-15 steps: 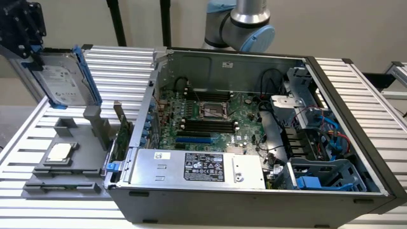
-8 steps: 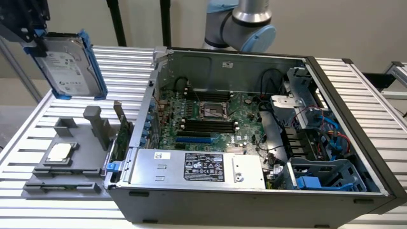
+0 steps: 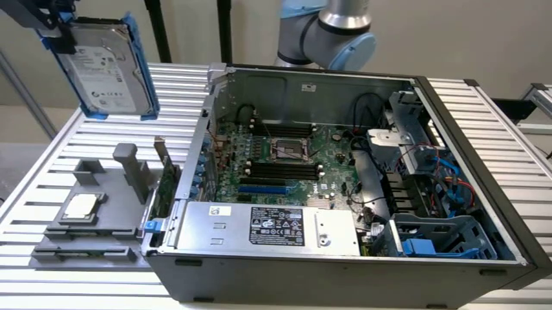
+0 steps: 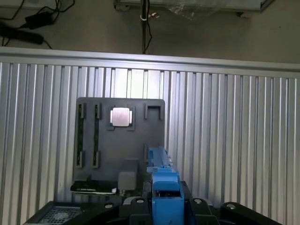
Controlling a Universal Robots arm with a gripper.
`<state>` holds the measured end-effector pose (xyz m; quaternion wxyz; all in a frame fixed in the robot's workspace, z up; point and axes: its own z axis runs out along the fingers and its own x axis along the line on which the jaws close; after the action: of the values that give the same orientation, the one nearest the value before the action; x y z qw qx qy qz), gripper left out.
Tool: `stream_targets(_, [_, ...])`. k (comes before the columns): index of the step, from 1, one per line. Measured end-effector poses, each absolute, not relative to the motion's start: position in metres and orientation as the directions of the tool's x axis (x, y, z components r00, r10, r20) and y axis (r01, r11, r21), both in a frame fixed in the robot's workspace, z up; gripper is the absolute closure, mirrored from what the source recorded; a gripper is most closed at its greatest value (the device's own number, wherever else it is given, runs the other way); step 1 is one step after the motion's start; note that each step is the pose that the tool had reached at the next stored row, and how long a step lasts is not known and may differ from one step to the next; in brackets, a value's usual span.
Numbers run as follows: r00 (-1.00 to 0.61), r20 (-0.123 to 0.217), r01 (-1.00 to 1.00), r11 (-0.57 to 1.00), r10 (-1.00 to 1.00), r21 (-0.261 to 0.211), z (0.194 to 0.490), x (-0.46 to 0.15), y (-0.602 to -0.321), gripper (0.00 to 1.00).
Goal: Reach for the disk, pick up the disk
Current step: 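Pick up the disk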
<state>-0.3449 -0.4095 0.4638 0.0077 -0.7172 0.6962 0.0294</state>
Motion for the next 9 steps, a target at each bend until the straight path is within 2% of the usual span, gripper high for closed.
stream_targets(9, [0.028, -0.059, -0.999, -0.031, -0.998, 0.036, 0.500, -0.304, -0.415, 0.67])
